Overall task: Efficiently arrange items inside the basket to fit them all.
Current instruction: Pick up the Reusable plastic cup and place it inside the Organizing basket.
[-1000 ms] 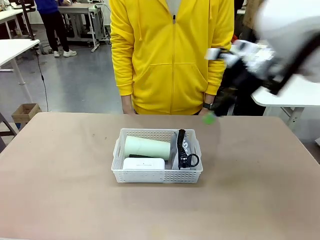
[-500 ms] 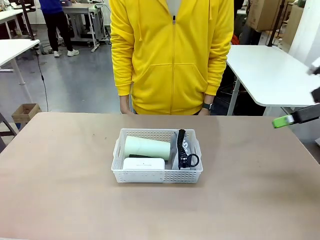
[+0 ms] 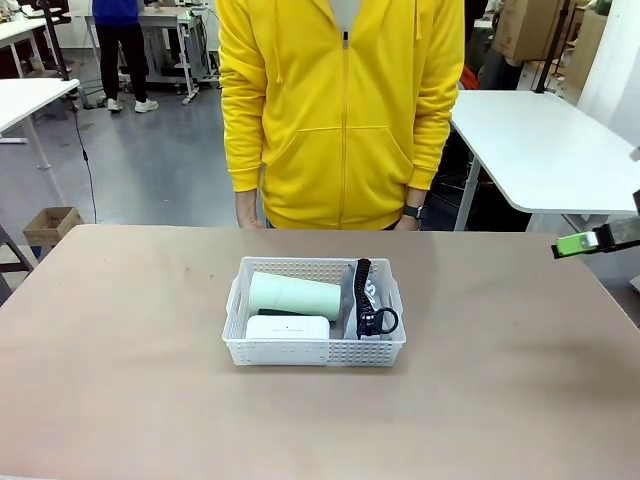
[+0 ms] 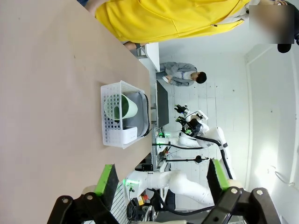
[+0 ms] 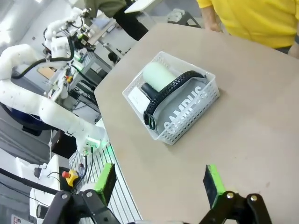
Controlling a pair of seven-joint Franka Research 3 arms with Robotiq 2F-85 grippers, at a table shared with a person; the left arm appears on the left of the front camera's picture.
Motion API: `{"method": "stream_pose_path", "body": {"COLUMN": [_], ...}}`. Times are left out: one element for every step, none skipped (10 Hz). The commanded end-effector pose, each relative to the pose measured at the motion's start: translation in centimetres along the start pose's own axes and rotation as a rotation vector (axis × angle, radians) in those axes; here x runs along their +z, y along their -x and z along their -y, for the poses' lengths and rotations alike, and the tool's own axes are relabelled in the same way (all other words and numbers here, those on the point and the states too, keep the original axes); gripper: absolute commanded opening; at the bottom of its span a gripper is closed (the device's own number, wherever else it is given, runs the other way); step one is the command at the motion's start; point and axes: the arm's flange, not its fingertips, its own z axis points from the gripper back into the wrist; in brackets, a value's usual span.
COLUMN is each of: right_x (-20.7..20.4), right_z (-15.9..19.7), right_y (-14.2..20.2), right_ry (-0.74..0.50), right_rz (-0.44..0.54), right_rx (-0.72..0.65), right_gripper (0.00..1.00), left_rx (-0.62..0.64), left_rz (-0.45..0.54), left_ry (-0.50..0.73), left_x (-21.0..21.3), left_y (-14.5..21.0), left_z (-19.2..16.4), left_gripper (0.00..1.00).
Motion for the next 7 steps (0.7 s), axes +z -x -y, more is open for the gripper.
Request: {"method": "stream_pose_path", "body": {"right_x": [0.6, 0.6, 0.6, 0.6, 0.6, 0.6, 0.6], "right_z": [-0.53, -0.53, -0.53, -0.53, -0.53, -0.53, -0.53], "right_y": [-0.26, -0.26, -0.26, -0.26, -0.26, -0.26, -0.26], "right_ry": [0.014, 0.014, 0.014, 0.014, 0.014, 0.014, 0.014], "right_rz": [-0.001, -0.001, -0.001, -0.001, -0.001, -0.001, -0.001], "right_rx": [-0.011, -0.011, -0.011, -0.011, -0.011, -0.011, -0.011], "right_gripper": [1.0, 1.0, 1.0, 1.0, 1.0, 1.0, 1.0], "left_rx": [0.0, 0.0, 0.0, 0.0, 0.0, 0.0, 0.0], "left_rz": [-0.004, -0.004, -0.004, -0.004, -0.004, -0.004, -0.004], "left_ry": [-0.004, -0.004, -0.004, -0.004, -0.004, -0.004, -0.004], "left_x": [-0.05, -0.05, -0.05, -0.05, -0.05, -0.05, -0.05], "left_y": [0.08, 0.08, 0.08, 0.08, 0.08, 0.08, 0.08], "left_z": [0.22, 0.22, 0.22, 0.22, 0.22, 0.22, 0.22], "left_gripper": [1.0, 1.0, 1.0, 1.0, 1.0, 1.0, 1.0]}}
